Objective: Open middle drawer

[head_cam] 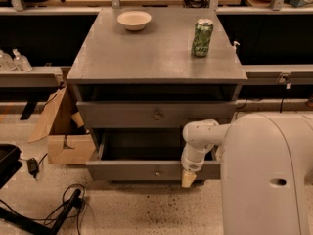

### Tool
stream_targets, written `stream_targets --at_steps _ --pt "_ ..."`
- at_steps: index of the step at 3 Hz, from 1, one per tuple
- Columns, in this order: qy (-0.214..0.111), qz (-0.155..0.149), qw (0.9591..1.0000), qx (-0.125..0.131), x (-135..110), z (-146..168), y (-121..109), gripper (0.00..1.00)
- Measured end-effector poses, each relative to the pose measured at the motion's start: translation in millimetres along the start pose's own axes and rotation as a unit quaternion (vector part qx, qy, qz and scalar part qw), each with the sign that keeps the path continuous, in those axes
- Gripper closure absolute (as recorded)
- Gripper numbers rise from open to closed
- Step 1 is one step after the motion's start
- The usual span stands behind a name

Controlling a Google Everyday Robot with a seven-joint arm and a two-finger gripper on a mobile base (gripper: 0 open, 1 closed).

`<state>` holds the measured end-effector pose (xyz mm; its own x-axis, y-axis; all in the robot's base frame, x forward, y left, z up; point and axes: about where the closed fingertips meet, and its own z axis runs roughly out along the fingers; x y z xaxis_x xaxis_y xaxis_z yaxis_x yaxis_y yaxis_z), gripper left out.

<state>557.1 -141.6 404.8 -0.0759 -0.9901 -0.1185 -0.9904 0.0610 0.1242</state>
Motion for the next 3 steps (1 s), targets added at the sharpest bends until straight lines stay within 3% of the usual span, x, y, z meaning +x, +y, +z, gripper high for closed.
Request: stream_targets --at_steps 2,3 --pt "0.001 0.004 1.0 -0.004 -0.8 1.9 6.0 0.96" --pt "0.001 0.004 1.0 -0.004 -0.8 1.9 6.1 1.0"
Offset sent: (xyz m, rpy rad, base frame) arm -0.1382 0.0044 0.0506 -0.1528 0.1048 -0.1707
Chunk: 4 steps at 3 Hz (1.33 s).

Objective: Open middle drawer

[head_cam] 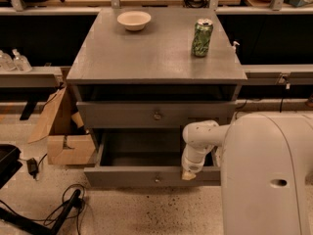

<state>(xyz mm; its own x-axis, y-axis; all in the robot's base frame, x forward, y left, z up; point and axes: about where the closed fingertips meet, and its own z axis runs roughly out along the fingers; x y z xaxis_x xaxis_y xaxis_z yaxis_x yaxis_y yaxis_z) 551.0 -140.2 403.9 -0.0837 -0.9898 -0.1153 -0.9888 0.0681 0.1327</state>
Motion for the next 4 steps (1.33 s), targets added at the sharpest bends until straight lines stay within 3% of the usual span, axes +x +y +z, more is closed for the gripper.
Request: stream_targets --at_steps 1,4 --pt "0.0 0.0 1.0 0.0 0 0 0 1.0" --pt "0.018 0.019 0.9996 -0.007 0 -8 27 1.0"
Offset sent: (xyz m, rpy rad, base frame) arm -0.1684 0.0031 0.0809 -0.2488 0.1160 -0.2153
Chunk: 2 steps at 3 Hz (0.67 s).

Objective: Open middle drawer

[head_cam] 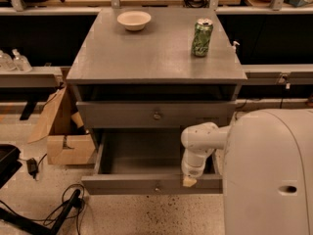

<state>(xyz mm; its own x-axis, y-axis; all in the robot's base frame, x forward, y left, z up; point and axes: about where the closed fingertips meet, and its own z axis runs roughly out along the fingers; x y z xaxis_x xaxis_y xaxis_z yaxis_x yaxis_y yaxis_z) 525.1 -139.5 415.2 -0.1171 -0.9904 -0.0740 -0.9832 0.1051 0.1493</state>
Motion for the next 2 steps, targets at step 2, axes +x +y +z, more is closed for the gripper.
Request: stream_targets --at_steps 2 --pt "0.006 0.006 1.0 -0.003 0.4 -2.2 9.0 1.0"
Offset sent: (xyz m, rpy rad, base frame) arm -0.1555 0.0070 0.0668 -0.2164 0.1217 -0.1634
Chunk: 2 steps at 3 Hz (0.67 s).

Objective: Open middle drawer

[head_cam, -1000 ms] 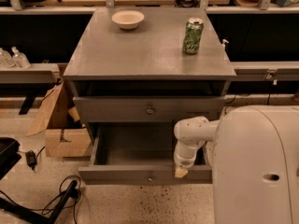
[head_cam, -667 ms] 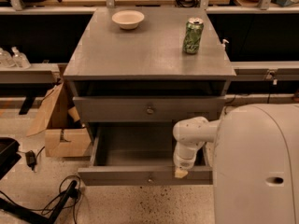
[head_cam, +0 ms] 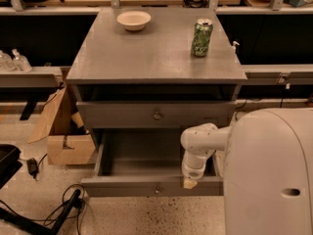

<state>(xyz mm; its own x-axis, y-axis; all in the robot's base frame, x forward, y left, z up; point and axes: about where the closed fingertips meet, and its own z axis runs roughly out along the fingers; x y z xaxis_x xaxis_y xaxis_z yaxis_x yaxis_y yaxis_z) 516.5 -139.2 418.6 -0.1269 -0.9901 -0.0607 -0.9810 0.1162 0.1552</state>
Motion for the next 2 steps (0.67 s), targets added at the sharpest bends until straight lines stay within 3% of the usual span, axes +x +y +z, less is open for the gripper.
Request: stream_targets --at_steps 2 --pt "0.0 0.0 1.0 -0.002 0.4 1.5 1.0 0.59"
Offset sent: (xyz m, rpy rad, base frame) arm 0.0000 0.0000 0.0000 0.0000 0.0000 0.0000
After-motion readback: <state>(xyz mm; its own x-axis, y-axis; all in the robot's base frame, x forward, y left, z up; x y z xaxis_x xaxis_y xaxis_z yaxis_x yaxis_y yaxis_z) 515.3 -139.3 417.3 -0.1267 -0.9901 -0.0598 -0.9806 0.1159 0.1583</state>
